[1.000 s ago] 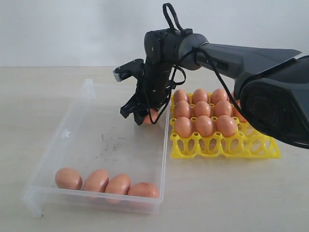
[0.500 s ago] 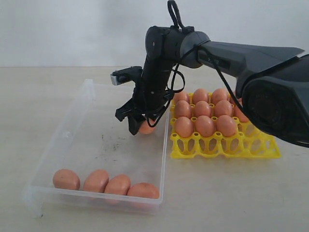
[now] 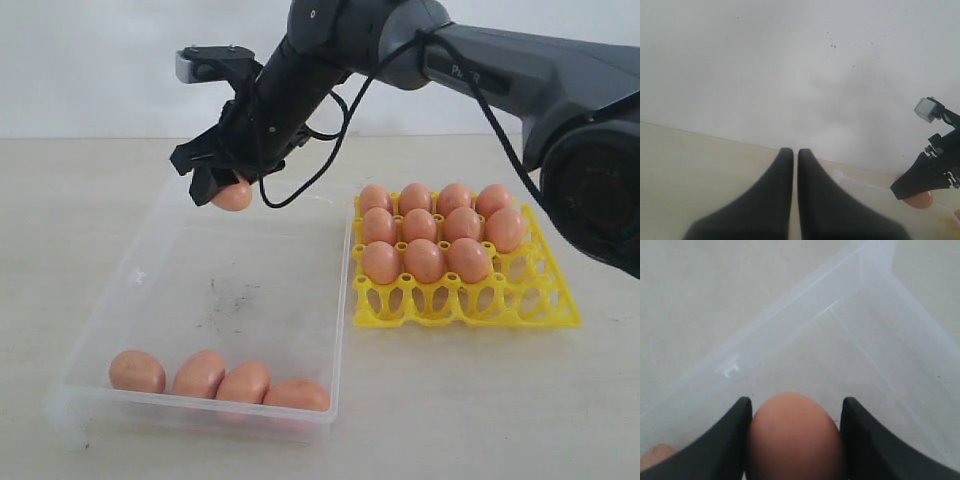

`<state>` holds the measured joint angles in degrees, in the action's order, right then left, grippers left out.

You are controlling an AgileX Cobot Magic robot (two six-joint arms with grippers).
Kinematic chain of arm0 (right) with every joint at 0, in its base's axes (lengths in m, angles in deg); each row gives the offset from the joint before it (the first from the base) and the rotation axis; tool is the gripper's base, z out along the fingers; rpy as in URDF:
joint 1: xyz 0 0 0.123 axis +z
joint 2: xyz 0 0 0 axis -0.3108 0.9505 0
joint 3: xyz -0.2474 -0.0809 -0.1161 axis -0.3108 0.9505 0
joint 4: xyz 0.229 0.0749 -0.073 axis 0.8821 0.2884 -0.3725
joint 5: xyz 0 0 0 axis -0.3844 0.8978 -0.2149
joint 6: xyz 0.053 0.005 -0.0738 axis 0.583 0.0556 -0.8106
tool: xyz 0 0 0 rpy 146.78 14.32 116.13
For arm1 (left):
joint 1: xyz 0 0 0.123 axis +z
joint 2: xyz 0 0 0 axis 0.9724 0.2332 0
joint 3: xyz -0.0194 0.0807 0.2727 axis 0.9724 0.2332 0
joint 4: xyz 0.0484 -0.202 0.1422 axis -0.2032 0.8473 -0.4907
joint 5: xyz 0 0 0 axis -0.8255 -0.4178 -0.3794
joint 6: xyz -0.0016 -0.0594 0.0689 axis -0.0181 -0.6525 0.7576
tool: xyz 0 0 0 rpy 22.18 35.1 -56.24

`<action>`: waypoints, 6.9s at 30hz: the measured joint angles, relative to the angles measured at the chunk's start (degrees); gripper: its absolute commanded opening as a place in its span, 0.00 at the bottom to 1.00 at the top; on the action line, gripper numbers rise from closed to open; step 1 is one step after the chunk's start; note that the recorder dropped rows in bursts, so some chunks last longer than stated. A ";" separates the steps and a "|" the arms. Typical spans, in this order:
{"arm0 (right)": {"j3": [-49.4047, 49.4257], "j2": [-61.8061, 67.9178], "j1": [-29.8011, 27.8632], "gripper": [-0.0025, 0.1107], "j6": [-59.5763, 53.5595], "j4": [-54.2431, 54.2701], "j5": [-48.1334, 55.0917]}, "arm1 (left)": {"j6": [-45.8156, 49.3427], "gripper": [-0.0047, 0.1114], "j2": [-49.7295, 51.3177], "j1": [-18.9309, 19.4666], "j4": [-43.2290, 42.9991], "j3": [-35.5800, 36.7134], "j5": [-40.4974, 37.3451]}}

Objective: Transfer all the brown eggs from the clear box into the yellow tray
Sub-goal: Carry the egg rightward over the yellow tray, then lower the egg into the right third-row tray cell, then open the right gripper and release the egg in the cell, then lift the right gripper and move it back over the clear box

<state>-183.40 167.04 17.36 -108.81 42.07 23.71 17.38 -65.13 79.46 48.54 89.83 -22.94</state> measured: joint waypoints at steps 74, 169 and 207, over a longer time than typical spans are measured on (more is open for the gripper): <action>95.13 -41.20 -35.47 0.02 47.64 -66.58 -109.11 | 0.00 0.07 0.00 0.00 0.00 0.00 0.00; 89.79 -27.78 -42.91 0.52 48.32 -73.27 -117.09 | 0.00 0.07 0.00 0.00 0.00 0.00 0.00; 73.81 -33.68 -14.78 0.02 79.05 -103.57 -102.95 | 0.00 0.07 0.00 0.00 0.00 0.00 0.00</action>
<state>-109.58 133.37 2.58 -29.75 -61.51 -79.24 17.38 -65.13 79.46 48.54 89.83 -22.94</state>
